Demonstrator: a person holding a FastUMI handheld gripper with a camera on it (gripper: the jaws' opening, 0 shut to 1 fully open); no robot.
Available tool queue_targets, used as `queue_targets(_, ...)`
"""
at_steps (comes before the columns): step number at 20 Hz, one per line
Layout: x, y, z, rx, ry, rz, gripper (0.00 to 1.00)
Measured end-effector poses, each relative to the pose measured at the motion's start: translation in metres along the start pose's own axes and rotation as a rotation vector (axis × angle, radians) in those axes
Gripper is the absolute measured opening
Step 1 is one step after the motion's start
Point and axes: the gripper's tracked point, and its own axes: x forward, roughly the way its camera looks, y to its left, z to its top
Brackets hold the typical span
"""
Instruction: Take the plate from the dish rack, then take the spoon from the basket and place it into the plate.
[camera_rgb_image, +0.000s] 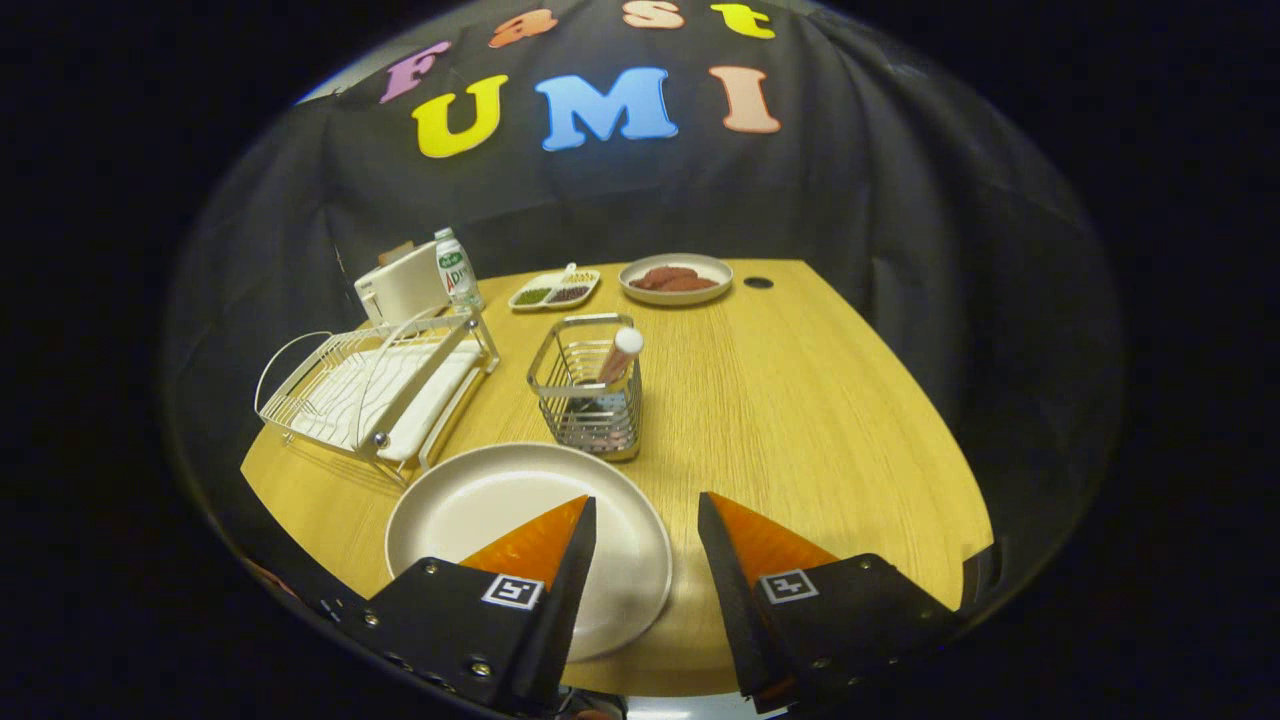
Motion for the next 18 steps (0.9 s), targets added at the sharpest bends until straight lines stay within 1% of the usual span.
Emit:
queue_targets(3,-0.005,-0.003,0.027,-0.033,-0.119,0.017,0.64)
queue_targets(6,-0.009,-0.006,0.049,-0.050,-0.204,0.015,0.64)
queue_targets(14,0.001,-0.001,0.080,-0.089,-0.358,0.028,0.64)
queue_targets(16,0.005,0.000,0.090,-0.105,-0.422,0.031,0.64)
queue_targets(17,0.009,-0.002,0.093,-0.123,-0.452,0.023,0.64)
queue_targets(18,0.016,-0.002,0.092,-0.130,-0.454,0.017,0.64)
